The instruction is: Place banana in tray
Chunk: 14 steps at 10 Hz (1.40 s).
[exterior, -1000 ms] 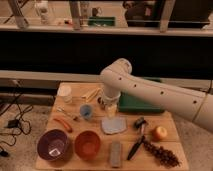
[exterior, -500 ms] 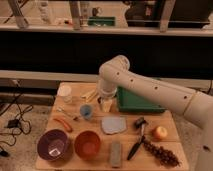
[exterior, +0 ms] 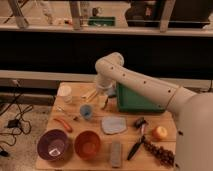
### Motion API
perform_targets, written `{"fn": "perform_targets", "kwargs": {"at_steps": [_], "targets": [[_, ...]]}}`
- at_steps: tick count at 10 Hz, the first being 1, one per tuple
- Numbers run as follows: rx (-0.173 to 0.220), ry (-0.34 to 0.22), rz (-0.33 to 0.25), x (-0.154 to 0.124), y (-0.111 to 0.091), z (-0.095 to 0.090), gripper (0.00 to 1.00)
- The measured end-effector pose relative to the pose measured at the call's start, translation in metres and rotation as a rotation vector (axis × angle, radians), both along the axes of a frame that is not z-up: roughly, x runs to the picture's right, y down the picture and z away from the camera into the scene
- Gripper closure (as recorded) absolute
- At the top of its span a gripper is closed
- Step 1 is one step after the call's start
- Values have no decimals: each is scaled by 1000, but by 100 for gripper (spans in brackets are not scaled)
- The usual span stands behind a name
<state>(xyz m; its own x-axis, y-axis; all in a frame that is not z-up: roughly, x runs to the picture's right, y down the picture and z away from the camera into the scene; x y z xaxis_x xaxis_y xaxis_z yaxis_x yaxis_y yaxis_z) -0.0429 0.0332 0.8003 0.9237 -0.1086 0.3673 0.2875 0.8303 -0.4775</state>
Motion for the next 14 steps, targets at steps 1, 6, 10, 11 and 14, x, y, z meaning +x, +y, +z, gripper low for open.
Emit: {"fn": "perform_targets", "kwargs": {"at_steps": [1, 6, 10, 11, 14], "targets": [[-2, 4, 2, 3, 0, 0, 20], [-15, -28, 19, -2, -1, 1, 20], [-35, -79, 28, -45, -18, 27, 20], [-36, -82, 25, -52, -19, 31, 20], [-39, -75, 38, -55, -31, 54, 20]]}}
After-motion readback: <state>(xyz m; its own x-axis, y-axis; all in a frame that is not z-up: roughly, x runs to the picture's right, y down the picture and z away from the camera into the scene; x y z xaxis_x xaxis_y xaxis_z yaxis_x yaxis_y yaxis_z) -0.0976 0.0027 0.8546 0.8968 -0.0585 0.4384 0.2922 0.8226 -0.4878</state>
